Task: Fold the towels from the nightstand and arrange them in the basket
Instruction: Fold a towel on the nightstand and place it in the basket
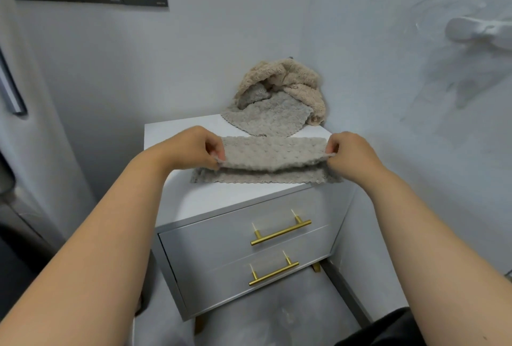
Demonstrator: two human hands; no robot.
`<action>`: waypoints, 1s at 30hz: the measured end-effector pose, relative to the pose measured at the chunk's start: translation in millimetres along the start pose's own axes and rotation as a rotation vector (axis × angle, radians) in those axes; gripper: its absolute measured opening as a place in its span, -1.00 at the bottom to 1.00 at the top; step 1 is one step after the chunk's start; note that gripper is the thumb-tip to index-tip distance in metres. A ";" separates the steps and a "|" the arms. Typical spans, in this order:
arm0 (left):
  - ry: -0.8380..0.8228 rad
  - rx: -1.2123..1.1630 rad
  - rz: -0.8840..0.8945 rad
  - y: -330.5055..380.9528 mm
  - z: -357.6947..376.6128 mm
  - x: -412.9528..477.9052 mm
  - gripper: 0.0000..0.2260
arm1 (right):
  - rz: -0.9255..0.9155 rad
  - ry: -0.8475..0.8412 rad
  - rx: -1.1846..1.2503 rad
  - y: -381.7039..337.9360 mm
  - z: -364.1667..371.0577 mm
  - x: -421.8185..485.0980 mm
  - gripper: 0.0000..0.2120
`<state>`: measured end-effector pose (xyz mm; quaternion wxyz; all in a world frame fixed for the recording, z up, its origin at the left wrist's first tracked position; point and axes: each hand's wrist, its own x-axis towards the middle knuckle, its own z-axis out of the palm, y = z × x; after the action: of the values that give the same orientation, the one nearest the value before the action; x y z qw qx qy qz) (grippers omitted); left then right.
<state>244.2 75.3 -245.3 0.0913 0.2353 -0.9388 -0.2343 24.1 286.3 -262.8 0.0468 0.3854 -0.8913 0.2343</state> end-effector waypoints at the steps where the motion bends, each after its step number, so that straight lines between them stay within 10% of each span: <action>1: -0.058 0.040 -0.016 -0.8 2.3 -0.4 -0.88 | 0.011 -0.089 -0.033 1.7 0.5 -0.9 -0.81; 10: -0.101 0.313 -0.126 -1.9 5.5 4.5 -0.78 | 0.004 -0.273 0.071 5.6 -9.7 -10.5 -0.78; 17: 0.094 0.329 -0.005 1.7 16.3 12.8 -0.72 | 0.501 -0.442 0.152 14.1 -12.0 -14.2 -0.48; 21: -0.138 0.404 -0.048 -3.5 38.1 16.5 -0.59 | 0.609 -0.653 0.458 17.0 -4.7 -20.1 -0.59; 30: -0.264 0.347 -0.146 46.3 4.4 5.0 -0.67 | 0.510 0.078 0.902 16.7 7.5 4.3 -0.79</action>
<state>220.2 110.7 -226.5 -0.0915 0.2821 -0.9493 -0.1042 10.0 289.9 -274.7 -0.1495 0.1288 -0.7649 0.6132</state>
